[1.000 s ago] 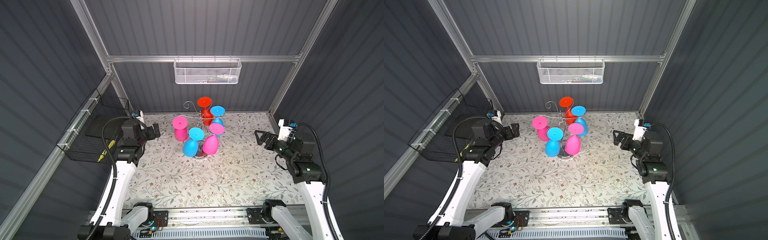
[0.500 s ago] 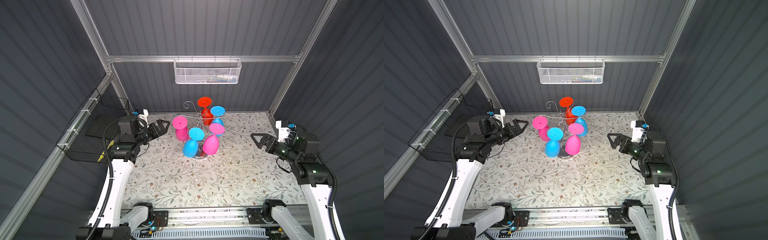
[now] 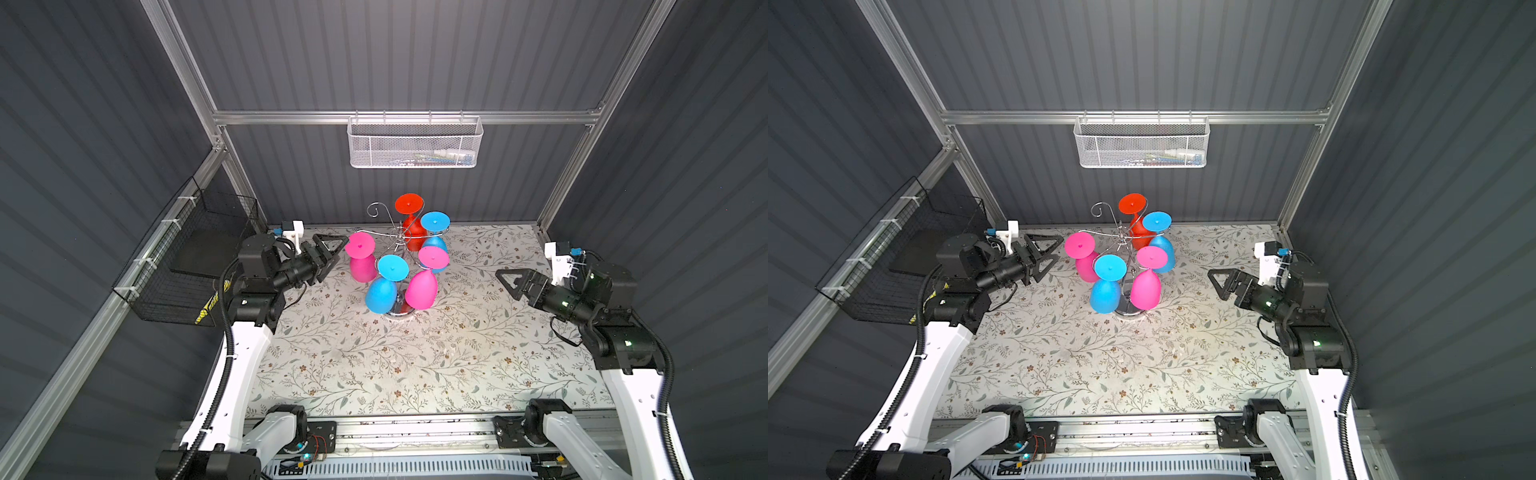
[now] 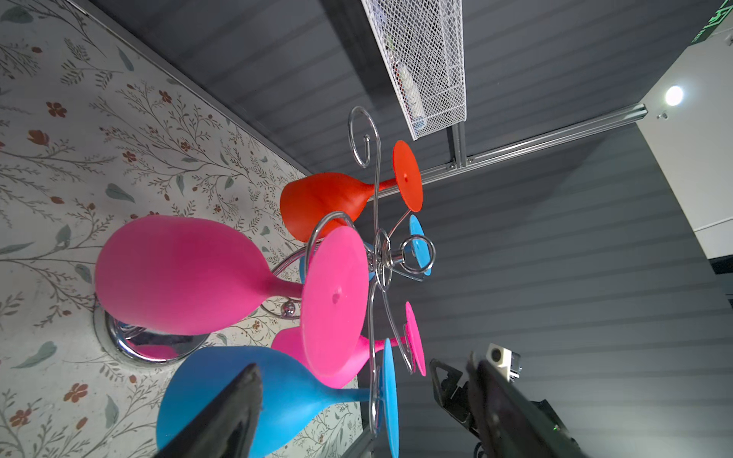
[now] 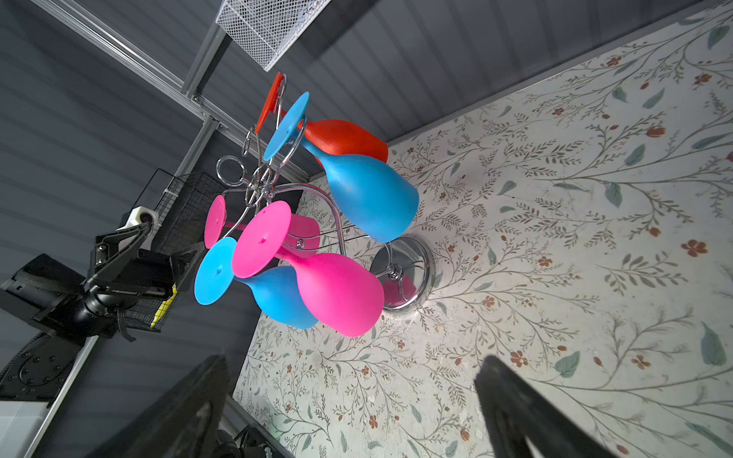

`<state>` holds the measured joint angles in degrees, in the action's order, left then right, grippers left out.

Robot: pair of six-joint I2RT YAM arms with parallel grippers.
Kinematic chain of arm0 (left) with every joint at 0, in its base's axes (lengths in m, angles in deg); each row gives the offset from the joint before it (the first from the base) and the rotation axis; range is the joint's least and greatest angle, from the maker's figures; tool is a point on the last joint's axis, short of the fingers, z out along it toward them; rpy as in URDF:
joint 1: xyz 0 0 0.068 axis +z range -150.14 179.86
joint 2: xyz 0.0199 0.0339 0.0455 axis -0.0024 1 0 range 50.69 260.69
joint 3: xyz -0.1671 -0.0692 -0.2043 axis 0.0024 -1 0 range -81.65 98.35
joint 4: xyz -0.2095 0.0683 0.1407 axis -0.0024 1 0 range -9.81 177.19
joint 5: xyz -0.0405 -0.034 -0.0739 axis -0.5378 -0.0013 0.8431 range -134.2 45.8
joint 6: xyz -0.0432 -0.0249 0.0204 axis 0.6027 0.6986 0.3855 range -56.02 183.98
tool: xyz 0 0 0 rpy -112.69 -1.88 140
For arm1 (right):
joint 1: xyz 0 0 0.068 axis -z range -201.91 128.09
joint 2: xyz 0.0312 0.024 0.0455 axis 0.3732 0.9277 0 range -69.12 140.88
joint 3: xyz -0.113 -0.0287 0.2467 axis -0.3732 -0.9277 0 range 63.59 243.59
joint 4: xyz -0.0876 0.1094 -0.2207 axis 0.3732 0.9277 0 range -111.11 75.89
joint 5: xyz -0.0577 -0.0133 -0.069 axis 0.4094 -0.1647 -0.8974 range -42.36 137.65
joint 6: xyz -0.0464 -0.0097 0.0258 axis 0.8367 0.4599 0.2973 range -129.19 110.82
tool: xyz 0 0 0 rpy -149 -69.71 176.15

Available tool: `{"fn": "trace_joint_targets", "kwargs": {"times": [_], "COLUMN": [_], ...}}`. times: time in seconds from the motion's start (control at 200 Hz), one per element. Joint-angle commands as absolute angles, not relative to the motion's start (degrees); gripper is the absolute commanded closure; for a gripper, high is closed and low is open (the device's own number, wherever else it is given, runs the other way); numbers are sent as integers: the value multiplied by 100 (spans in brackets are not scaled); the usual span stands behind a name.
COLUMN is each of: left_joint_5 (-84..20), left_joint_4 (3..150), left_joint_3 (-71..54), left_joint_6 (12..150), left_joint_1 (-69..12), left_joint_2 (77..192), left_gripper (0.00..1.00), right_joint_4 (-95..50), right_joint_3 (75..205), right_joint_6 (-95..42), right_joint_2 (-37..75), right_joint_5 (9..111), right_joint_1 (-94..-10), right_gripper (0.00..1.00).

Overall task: Take the wine glass off the wine glass rack
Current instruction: Pick up the wine glass from the wine glass rack.

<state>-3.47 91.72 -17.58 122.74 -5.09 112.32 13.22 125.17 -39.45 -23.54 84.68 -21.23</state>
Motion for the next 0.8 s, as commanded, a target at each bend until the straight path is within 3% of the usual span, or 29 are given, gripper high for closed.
{"fn": "trace_joint_targets", "kwargs": {"times": [0.0,0.255,0.795], "left_joint_5": [-120,-44,18], "left_joint_4": [8959,8685,8184], "left_joint_3": [-1898,-2082,-2149], "left_joint_6": [12511,12598,12761], "left_joint_1": [-550,-550,-559], "left_joint_2": [11202,11377,11703], "left_gripper": [23,43,61], "right_joint_4": [1264,1242,1141], "right_joint_3": [12580,12551,12463], "right_joint_6": [-4021,-4055,-4169], "right_joint_2": [-2351,-2342,-2307], "right_joint_5": [8579,8535,8457], "right_joint_1": [-2182,-2245,-2367], "right_gripper": [1,1,1]}}
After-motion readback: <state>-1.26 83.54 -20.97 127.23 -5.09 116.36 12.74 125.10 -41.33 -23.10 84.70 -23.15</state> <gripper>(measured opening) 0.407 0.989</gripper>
